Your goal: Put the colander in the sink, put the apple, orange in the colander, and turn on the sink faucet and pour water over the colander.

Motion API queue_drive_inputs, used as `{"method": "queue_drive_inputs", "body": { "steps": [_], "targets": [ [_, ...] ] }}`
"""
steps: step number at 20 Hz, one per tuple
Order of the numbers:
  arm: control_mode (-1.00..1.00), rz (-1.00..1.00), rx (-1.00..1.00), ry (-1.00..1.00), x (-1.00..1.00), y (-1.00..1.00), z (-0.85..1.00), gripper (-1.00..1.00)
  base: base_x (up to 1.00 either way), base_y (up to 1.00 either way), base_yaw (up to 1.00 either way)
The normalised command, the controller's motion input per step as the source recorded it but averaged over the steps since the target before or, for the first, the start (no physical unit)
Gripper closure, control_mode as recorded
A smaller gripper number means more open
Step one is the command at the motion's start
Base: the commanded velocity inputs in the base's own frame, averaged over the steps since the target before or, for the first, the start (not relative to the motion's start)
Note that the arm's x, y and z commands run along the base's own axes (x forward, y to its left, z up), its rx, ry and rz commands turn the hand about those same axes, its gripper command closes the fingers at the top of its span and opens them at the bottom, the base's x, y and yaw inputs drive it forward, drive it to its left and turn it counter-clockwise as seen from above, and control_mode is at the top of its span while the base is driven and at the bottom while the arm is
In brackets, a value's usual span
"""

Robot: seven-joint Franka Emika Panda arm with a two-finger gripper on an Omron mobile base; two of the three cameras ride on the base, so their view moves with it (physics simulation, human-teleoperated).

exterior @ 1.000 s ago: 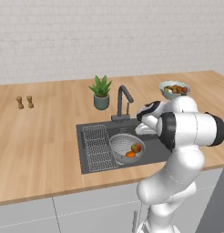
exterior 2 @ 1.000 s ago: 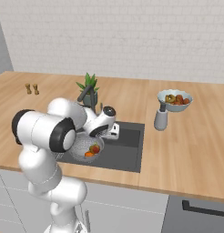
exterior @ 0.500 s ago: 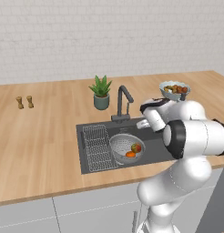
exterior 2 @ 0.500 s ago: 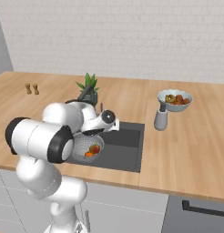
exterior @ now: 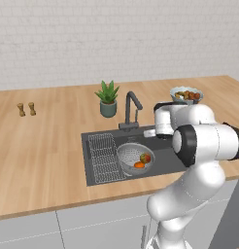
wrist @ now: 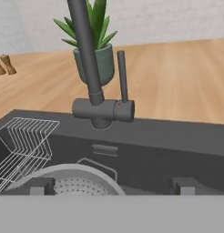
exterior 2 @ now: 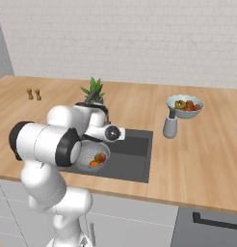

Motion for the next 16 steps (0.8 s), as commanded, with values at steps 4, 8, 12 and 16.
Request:
{"method": "queue_drive_inputs", "body": {
  "steps": [4, 8, 12, 16],
  "targets": [
    [-1.00, -0.01, 0.06, -0.04, 0.22, 0.00, 0.29, -1.00, 0.00, 0.00, 0.00],
    [-1.00, -0.02, 0.06, -0.04, 0.06, 0.00, 0.33, -1.00, 0.00, 0.00, 0.00],
    [-1.00, -0.02, 0.06, -0.03, 0.06, 0.00, 0.32, -1.00, 0.00, 0.00, 0.00],
    [-1.00, -0.02, 0.04, -0.01, 0.16, 0.00, 0.31, -1.00, 0.00, 0.00, 0.00]
  ]
}}
